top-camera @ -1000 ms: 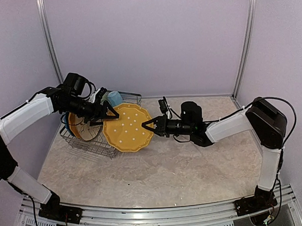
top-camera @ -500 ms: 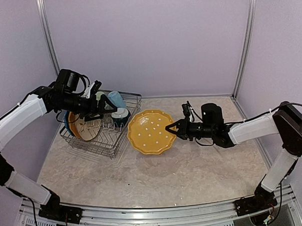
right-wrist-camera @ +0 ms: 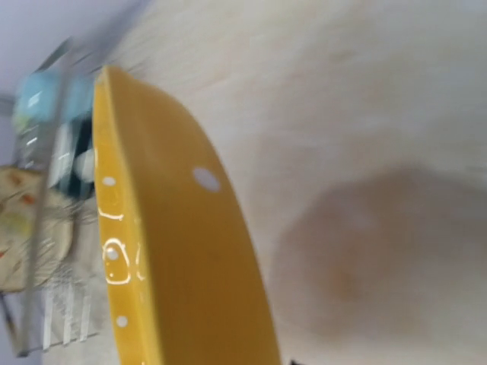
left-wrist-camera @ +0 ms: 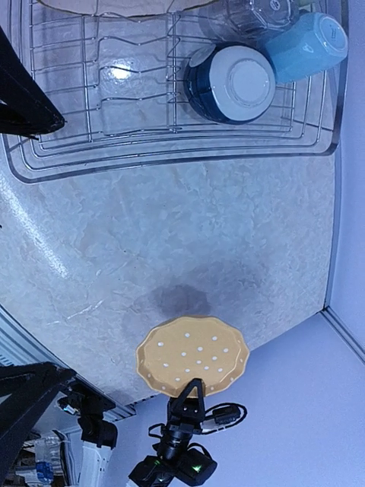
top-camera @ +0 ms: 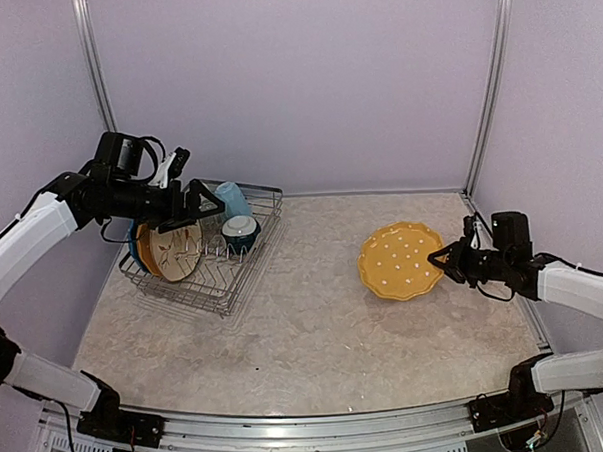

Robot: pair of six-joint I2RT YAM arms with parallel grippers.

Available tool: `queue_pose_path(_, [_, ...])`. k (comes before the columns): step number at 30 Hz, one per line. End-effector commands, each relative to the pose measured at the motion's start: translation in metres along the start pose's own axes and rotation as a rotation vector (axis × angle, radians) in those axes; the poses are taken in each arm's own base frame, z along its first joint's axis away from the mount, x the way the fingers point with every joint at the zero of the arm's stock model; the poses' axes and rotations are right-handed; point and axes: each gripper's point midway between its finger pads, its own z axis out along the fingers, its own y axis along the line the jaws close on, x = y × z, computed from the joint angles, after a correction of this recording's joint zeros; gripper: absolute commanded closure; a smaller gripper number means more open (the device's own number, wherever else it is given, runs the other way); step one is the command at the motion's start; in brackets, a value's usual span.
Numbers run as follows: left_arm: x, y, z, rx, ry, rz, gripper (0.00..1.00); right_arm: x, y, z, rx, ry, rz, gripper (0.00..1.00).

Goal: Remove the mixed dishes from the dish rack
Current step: Place the plate in the corner of the board.

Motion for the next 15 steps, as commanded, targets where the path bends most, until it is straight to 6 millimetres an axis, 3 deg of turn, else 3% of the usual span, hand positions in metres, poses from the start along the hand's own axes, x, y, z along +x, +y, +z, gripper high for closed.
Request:
queue_pose_path(1, [-0.007,0.002,-0.006,-0.028,-0.046,0.044,0.01,0.004,-0.018,-0.034,-0.006,0.044,-0.001,1.0])
queue_pose_path(7, [-0.022,0.003,-0.015,-0.053,-0.108,0.052,0.01,0.017,-0.056,-0.043,0.0,0.078,0.082,1.0])
queue_pose_path(15, [-0.07,-0.022,-0.041,-0.038,-0.203,0.002,0.01,0.012,-0.101,-0.052,0.082,0.0,0.147,1.0])
